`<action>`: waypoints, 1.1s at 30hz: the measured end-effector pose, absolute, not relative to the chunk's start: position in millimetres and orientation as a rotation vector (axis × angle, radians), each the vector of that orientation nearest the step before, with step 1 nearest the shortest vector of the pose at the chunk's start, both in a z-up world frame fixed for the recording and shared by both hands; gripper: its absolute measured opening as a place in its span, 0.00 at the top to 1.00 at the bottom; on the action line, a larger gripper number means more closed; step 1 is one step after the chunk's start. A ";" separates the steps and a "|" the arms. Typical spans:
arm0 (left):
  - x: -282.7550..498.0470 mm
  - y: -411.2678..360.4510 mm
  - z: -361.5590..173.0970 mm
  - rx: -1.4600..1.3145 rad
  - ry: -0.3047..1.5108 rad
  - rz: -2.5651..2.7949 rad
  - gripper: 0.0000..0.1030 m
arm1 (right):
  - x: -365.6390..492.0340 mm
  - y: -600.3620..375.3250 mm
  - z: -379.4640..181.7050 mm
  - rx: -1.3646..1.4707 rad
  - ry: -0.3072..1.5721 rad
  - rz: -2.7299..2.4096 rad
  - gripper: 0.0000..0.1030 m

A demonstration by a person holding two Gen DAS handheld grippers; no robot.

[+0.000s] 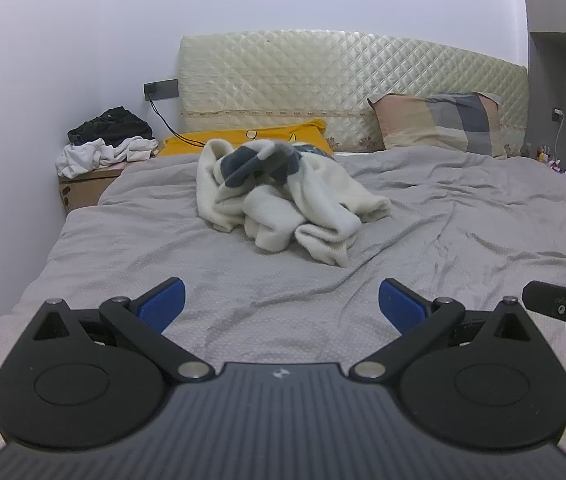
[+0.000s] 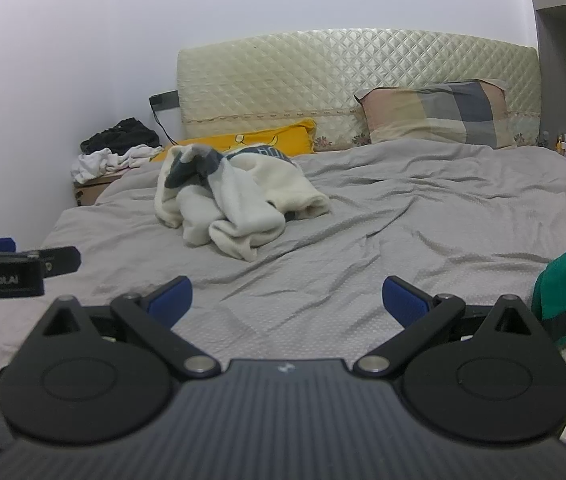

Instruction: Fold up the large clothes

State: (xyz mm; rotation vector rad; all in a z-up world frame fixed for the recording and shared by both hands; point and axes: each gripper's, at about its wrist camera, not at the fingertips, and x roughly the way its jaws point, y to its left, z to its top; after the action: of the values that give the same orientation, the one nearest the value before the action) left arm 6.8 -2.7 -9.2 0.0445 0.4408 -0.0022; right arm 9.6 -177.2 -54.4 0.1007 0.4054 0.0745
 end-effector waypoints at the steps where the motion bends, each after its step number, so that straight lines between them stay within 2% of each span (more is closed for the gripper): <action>1: 6.7 -2.6 -9.3 0.043 0.441 -0.004 0.00 | 9.6 -177.5 -54.9 0.100 0.405 0.074 0.00; 33: 8.7 -3.6 -14.1 0.039 0.440 -0.012 0.00 | 10.2 -183.4 -54.3 0.117 0.410 0.067 0.00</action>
State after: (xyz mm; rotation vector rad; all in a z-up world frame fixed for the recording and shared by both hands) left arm 8.7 -3.6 -14.1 0.0394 0.4402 -0.0115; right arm 10.2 -183.4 -54.3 0.1170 0.4098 0.0674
